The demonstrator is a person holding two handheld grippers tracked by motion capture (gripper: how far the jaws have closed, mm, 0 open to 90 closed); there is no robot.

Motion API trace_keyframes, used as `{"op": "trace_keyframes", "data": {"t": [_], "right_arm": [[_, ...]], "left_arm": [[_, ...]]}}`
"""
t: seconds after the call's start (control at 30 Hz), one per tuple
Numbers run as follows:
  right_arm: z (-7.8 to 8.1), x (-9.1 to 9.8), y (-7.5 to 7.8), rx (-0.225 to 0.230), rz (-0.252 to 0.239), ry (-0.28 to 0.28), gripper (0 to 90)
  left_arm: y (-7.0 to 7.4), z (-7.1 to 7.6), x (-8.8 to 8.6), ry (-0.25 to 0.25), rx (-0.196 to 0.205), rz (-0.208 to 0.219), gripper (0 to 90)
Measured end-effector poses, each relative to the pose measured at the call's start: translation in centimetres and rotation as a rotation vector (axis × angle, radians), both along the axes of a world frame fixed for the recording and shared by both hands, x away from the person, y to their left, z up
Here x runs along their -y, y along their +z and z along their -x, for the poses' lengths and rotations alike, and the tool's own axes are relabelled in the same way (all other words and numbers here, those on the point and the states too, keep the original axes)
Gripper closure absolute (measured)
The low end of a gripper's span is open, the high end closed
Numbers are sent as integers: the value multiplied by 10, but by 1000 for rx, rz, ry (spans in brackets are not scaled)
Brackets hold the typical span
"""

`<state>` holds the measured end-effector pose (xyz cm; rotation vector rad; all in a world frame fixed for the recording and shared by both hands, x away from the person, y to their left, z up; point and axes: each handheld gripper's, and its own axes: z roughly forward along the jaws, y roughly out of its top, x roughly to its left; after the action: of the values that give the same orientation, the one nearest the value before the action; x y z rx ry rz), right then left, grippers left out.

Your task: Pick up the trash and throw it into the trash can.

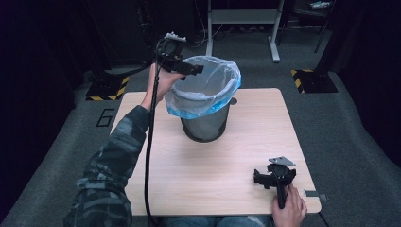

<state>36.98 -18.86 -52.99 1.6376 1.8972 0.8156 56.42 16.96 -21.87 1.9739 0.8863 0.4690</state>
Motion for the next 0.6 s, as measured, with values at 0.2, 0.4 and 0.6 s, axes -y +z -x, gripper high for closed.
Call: {"op": "trace_keyframes", "data": {"t": [0.2, 0.4, 0.6], "right_arm": [[0, 0, 0, 0, 1, 4, 0], [0, 0, 0, 0, 1, 5, 0], [0, 0, 0, -1, 4, 7, 0]], "left_arm": [[-4, 20, -24, -8, 29, 5, 18], [-15, 39, -47, -21, 42, -2, 21], [-43, 47, -71, -8, 10, -16, 20]]}}
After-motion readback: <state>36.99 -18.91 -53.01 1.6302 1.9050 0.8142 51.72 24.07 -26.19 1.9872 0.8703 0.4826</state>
